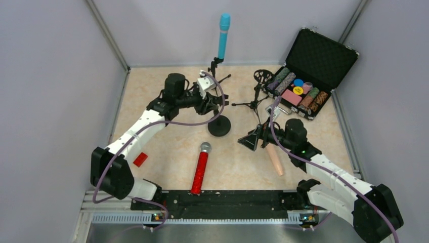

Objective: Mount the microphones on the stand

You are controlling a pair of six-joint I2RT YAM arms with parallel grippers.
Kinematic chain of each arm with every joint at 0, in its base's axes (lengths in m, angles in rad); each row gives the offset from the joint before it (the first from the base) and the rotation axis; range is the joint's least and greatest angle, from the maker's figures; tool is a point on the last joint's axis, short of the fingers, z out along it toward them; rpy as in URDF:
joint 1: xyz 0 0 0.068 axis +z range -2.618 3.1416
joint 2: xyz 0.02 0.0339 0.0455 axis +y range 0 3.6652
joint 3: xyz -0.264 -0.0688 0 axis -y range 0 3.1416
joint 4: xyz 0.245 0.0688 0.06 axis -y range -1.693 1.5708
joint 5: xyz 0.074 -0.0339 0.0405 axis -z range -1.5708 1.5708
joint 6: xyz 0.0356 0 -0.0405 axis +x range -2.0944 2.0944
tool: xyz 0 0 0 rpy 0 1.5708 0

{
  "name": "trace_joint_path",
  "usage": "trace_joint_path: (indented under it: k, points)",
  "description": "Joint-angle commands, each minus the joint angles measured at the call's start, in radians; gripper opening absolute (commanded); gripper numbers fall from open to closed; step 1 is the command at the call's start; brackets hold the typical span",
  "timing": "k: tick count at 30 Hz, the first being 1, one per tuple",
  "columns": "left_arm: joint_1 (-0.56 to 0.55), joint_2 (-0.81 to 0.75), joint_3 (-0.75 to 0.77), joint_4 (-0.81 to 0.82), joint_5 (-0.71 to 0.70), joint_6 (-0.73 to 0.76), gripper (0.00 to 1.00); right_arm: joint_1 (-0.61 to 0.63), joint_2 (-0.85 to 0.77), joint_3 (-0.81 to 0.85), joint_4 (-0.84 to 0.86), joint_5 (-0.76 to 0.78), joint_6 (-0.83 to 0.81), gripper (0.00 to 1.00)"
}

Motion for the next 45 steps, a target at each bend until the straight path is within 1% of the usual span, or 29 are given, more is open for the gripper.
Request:
trace_joint_path:
  k: [1, 4, 5, 7, 8, 9, 11, 13, 14, 15, 25, 30, 34, 36, 39, 43, 45]
  points:
    - [-0.021, 0.006, 0.058, 0.024, 0.044, 0.057, 0.11, -0.011, 0.001, 0.020, 0.051, 0.008, -0.002, 0.97]
    - [-0.032, 0.019, 0.064, 0.006, 0.048, 0.071, 0.12, -0.010, 0.004, 0.017, 0.055, 0.008, 0.000, 0.97]
    - [-0.036, 0.025, 0.066, 0.002, 0.047, 0.076, 0.15, -0.010, 0.003, 0.018, 0.055, 0.007, -0.001, 0.97]
    - [-0.041, 0.029, 0.067, -0.002, 0.043, 0.081, 0.24, -0.011, 0.003, 0.018, 0.057, 0.006, 0.002, 0.97]
    - [-0.045, 0.031, 0.068, -0.004, 0.040, 0.085, 0.31, -0.010, 0.004, 0.018, 0.058, 0.006, 0.002, 0.97]
    - [-0.047, 0.031, 0.067, -0.004, 0.036, 0.087, 0.40, -0.011, 0.003, 0.019, 0.056, 0.006, 0.002, 0.97]
    - [-0.055, 0.026, 0.063, -0.005, 0.018, 0.090, 0.66, -0.011, 0.004, 0.017, 0.057, 0.006, 0.002, 0.97]
    - [-0.061, 0.014, 0.051, -0.001, 0.003, 0.099, 0.84, -0.009, 0.003, 0.014, 0.058, 0.005, 0.002, 0.97]
    - [-0.062, 0.009, 0.041, 0.007, -0.003, 0.103, 0.95, -0.010, 0.001, 0.013, 0.058, 0.006, 0.003, 0.97]
    - [-0.061, 0.000, 0.033, 0.016, -0.005, 0.102, 0.98, -0.010, 0.000, 0.012, 0.059, 0.006, 0.004, 0.97]
    - [-0.063, -0.051, -0.010, 0.093, 0.033, 0.095, 0.99, -0.010, -0.004, 0.015, 0.057, 0.008, 0.007, 0.97]
    - [-0.061, -0.089, -0.059, 0.215, 0.074, 0.056, 0.99, -0.010, -0.005, 0.015, 0.057, 0.006, 0.010, 0.97]
    - [-0.060, -0.099, -0.092, 0.318, 0.082, -0.033, 0.98, -0.010, -0.005, 0.011, 0.064, 0.005, 0.016, 0.97]
    - [-0.057, -0.095, -0.101, 0.354, 0.086, -0.066, 0.94, -0.010, -0.003, 0.012, 0.065, 0.003, 0.018, 0.97]
    - [-0.055, -0.079, -0.103, 0.398, 0.075, -0.120, 0.84, -0.011, -0.002, 0.007, 0.069, 0.003, 0.023, 0.97]
    - [-0.052, -0.049, -0.094, 0.393, 0.060, -0.137, 0.70, -0.010, 0.002, -0.001, 0.082, 0.003, 0.033, 0.97]
    - [-0.052, -0.034, -0.092, 0.380, 0.052, -0.130, 0.67, -0.011, 0.004, 0.000, 0.087, 0.000, 0.037, 0.97]
